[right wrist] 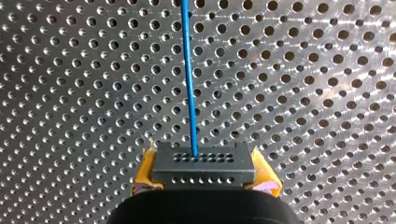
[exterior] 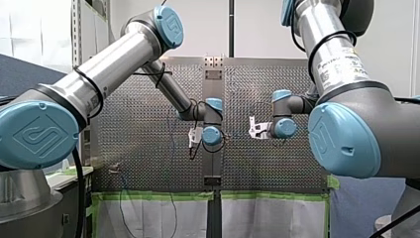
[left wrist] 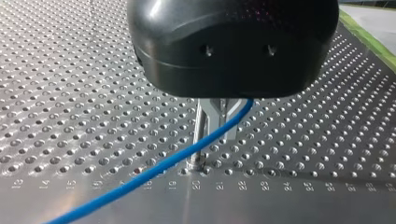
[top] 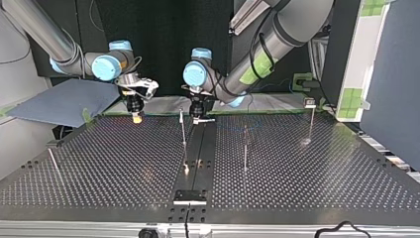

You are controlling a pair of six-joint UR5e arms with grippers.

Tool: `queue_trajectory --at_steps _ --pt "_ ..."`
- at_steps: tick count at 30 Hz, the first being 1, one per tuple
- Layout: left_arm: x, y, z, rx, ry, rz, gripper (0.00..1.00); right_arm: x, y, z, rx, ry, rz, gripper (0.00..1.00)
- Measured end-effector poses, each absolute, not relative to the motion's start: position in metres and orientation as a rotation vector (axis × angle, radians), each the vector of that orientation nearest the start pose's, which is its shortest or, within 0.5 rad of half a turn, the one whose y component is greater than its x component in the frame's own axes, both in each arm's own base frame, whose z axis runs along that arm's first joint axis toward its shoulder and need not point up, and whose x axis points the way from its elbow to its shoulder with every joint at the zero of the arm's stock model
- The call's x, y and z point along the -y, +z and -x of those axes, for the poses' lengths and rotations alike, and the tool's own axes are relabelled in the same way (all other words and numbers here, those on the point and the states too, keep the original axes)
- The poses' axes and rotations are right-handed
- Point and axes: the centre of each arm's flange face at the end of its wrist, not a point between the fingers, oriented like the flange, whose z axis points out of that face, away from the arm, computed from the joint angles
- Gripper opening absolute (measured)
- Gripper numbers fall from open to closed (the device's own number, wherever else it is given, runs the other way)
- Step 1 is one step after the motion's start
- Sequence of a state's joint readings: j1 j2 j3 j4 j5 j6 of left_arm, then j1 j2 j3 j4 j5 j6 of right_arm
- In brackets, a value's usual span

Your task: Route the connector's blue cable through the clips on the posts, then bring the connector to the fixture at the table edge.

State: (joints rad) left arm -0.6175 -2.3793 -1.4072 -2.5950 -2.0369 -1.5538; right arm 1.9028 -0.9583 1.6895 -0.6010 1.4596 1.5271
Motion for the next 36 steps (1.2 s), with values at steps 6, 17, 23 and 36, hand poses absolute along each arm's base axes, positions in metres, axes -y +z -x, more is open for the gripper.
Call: queue_trajectory --at_steps 6,17,23,36 --pt "0.475 0.112 -0.520 -1.654 -0.061 -0.172 0.00 0.541 0.136 -0.339 1.011 1.428 -1.655 0.00" --pt "0.469 0.111 -0.524 -1.659 -0.050 -0.165 0.00 0.540 0.138 -0.342 1.020 1.405 -1.620 0.00" --pt "0.466 0.110 -0.525 -1.671 -0.038 -0.168 0.00 0.540 0.139 -0.342 1.020 1.405 -1.620 0.00" --pt "0.471 0.111 -0.521 -1.668 -0.026 -0.189 0.15 0.541 0.139 -0.339 1.026 1.398 -1.613 0.00"
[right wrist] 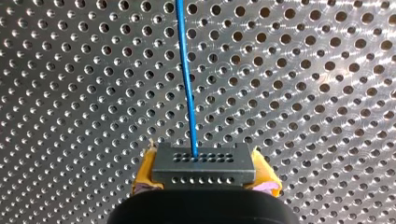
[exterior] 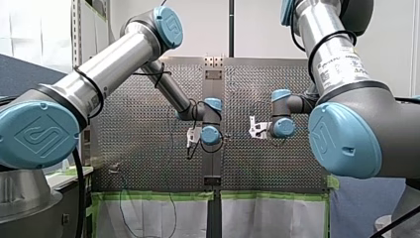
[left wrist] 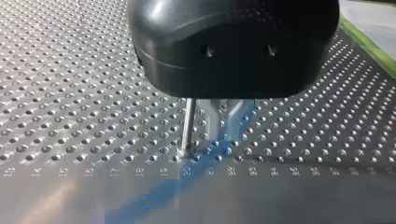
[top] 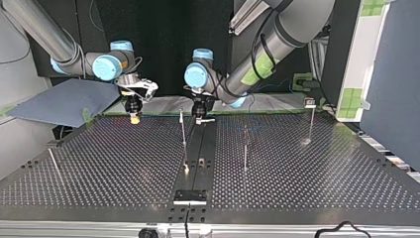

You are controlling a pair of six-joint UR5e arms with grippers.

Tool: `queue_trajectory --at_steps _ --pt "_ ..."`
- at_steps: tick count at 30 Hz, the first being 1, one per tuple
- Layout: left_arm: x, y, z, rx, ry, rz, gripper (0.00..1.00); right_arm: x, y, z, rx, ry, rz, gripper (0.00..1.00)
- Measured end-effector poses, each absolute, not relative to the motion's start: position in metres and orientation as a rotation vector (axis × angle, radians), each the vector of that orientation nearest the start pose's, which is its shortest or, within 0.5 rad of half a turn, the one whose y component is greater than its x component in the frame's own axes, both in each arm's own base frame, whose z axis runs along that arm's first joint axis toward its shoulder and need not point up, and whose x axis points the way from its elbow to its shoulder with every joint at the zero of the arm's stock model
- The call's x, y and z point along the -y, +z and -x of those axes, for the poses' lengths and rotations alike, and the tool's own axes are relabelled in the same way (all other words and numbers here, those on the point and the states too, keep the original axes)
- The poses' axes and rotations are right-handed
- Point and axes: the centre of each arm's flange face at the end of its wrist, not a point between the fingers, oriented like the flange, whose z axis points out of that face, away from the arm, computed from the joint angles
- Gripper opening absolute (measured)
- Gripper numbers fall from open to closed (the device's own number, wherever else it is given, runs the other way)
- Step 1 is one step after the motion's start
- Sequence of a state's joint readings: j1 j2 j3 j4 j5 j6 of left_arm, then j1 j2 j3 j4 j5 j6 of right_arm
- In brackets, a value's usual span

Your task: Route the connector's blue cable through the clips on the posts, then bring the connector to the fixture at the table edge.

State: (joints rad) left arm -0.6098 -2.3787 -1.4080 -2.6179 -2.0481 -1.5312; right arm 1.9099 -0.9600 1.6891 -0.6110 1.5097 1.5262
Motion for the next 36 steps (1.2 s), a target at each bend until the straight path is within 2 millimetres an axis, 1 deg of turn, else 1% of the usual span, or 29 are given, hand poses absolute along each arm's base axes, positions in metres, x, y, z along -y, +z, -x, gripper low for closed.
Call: queue_trajectory --at_steps 6,8,9,10,11,12,14,15,16,25,36 --pt "0.473 0.111 -0.518 -1.667 -0.015 -0.185 0.15 0.541 0.139 -0.339 1.025 1.399 -1.614 0.00" --pt "0.473 0.111 -0.517 -1.667 -0.016 -0.188 0.25 0.541 0.139 -0.339 1.025 1.399 -1.614 0.00" --pt "0.473 0.111 -0.517 -1.668 -0.017 -0.188 0.25 0.541 0.139 -0.339 1.025 1.399 -1.614 0.00" --pt "0.473 0.111 -0.517 -1.668 -0.017 -0.189 0.38 0.541 0.139 -0.339 1.025 1.399 -1.614 0.00" --pt "0.473 0.111 -0.517 -1.668 -0.018 -0.190 0.56 0.541 0.139 -0.339 1.025 1.399 -1.614 0.00" --pt "0.474 0.111 -0.517 -1.668 -0.019 -0.190 0.56 0.541 0.139 -0.339 1.025 1.399 -1.614 0.00" --pt "0.474 0.111 -0.517 -1.668 -0.019 -0.190 0.87 0.541 0.139 -0.339 1.025 1.399 -1.614 0.00" --pt "0.474 0.111 -0.517 -1.668 -0.019 -0.190 0.87 0.541 0.139 -0.339 1.025 1.399 -1.614 0.00" --pt "0.474 0.111 -0.517 -1.668 -0.018 -0.189 1.00 0.541 0.139 -0.339 1.025 1.399 -1.614 0.00" --pt "0.472 0.112 -0.512 -1.694 0.001 -0.189 1.00 0.541 0.139 -0.339 1.025 1.399 -1.614 0.00" --pt "0.486 0.123 -0.491 -1.697 -0.037 -0.231 1.00 0.541 0.139 -0.339 1.025 1.399 -1.614 0.00"
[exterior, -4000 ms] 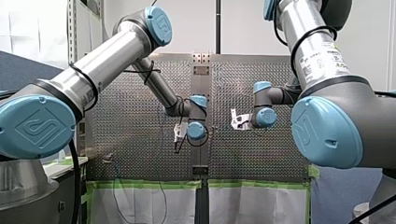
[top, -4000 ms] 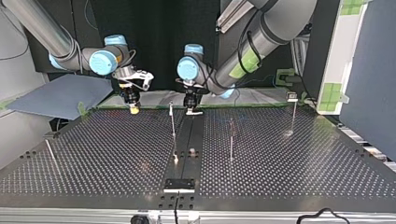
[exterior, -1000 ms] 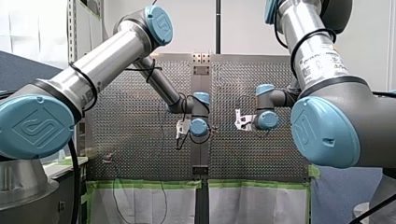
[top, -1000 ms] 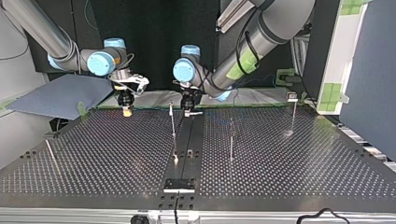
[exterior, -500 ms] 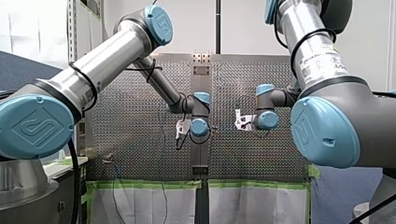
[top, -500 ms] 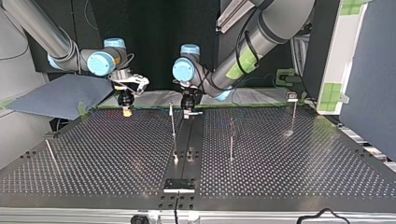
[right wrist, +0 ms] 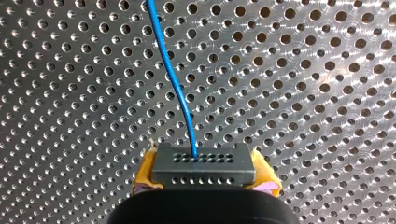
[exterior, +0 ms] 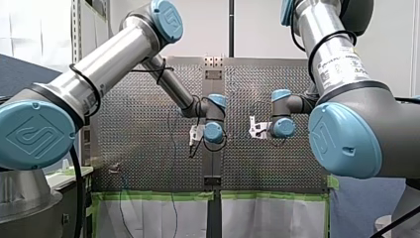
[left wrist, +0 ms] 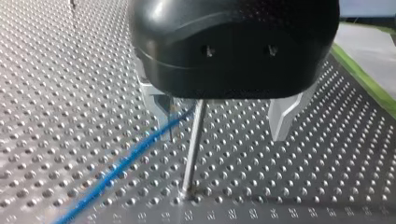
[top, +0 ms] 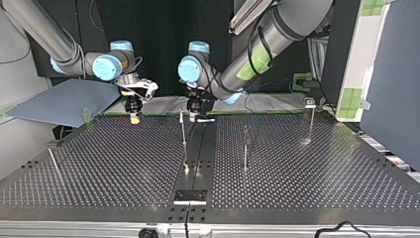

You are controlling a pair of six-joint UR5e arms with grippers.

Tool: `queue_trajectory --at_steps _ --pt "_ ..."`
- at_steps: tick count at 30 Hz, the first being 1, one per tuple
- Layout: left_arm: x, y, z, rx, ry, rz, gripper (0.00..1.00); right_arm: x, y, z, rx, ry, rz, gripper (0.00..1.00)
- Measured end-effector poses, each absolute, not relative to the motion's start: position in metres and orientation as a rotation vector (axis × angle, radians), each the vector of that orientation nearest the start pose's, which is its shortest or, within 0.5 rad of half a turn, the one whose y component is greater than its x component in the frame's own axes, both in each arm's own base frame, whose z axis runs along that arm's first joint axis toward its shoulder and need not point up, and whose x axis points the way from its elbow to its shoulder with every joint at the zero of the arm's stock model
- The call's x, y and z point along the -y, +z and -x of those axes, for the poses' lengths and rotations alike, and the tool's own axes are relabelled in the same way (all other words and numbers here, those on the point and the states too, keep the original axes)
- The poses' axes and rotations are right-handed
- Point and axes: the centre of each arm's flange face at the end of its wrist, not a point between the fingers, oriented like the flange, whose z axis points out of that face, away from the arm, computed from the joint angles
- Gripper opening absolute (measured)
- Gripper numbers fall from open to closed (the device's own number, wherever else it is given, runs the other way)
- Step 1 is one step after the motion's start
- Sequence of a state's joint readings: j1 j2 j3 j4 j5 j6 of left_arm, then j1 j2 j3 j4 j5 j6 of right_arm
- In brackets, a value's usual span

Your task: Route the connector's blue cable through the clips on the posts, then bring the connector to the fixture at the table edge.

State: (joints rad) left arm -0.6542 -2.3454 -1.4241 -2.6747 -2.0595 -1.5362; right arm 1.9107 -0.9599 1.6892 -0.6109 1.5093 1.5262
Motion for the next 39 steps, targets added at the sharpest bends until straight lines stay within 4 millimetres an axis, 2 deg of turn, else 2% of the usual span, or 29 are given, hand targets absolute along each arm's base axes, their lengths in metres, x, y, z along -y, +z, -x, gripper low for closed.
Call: queue_trajectory --at_steps 4,13,19,24,32,39 --pt "0.485 0.125 -0.482 -1.701 -0.039 -0.240 1.00 0.541 0.139 -0.339 1.025 1.399 -1.614 0.00" --pt "0.481 0.116 -0.465 -1.722 -0.034 -0.263 1.00 0.541 0.139 -0.339 1.025 1.399 -1.614 0.00" --pt "0.478 0.126 -0.455 -1.702 -0.051 -0.256 1.00 0.541 0.139 -0.339 1.025 1.399 -1.614 0.00" --pt "0.476 0.124 -0.442 -1.707 -0.061 -0.273 1.00 0.541 0.139 -0.339 1.025 1.399 -1.614 0.00" --pt "0.479 0.121 -0.429 -1.704 -0.088 -0.298 1.00 0.541 0.139 -0.339 1.025 1.399 -1.614 0.00" --pt "0.490 0.122 -0.419 -1.694 -0.121 -0.310 1.00 0.541 0.139 -0.339 1.025 1.399 -1.614 0.00"
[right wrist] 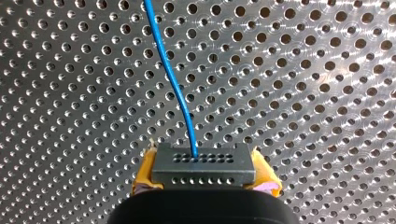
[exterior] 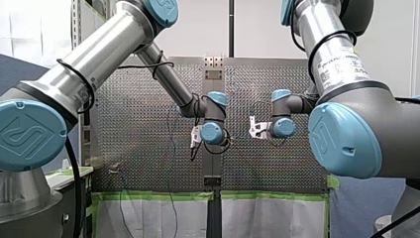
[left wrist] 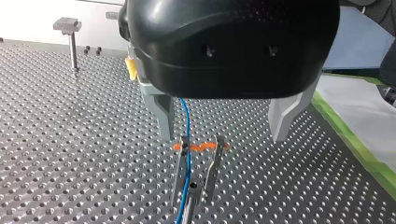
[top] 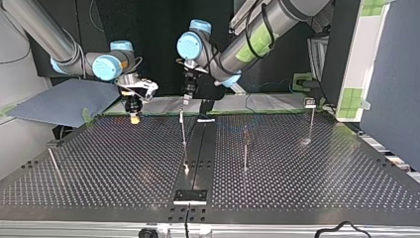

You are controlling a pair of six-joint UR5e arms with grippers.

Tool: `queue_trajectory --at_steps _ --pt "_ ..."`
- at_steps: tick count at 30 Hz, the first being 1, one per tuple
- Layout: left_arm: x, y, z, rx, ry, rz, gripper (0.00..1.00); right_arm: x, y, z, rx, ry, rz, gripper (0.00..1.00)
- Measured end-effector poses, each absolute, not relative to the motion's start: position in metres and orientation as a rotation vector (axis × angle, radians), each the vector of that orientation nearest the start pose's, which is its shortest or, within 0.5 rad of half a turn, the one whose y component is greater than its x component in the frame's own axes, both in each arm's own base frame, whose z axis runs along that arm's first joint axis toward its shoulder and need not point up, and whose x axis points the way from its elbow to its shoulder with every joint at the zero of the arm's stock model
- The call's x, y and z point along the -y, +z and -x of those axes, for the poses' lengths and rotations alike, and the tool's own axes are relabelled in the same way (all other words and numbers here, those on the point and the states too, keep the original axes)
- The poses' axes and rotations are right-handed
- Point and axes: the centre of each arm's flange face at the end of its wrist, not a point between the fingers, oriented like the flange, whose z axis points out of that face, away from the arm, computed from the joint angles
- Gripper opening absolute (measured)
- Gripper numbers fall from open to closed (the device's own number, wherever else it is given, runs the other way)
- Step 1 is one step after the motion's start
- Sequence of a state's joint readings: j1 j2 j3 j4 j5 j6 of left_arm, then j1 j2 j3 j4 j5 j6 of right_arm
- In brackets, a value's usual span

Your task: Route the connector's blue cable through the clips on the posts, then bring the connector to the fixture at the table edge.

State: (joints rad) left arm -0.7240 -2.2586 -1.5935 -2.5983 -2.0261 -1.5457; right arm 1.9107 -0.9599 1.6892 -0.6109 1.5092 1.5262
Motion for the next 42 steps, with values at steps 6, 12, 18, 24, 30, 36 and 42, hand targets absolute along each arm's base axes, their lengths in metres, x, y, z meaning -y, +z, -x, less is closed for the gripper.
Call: queue_trajectory --at_steps 6,12,18,24,30,36,42 --pt "0.492 0.124 -0.417 -1.691 -0.128 -0.311 1.00 0.541 0.139 -0.339 1.025 1.399 -1.614 0.00" --pt "0.494 0.127 -0.415 -1.691 -0.132 -0.310 1.00 0.541 0.139 -0.339 1.025 1.399 -1.614 0.00" --pt "0.494 0.126 -0.411 -1.699 -0.123 -0.308 1.00 0.541 0.139 -0.339 1.025 1.399 -1.614 0.00" --pt "0.493 0.129 -0.396 -1.708 -0.121 -0.321 1.00 0.541 0.139 -0.339 1.025 1.399 -1.614 0.00" --pt "0.488 0.141 -0.382 -1.690 -0.154 -0.295 1.00 0.541 0.139 -0.339 1.025 1.399 -1.614 0.00" --pt "0.477 0.158 -0.375 -1.656 -0.214 -0.223 1.00 0.541 0.139 -0.339 1.025 1.399 -1.614 0.00" --pt "0.463 0.173 -0.369 -1.622 -0.251 -0.135 1.00 0.541 0.139 -0.339 1.025 1.399 -1.614 0.00"
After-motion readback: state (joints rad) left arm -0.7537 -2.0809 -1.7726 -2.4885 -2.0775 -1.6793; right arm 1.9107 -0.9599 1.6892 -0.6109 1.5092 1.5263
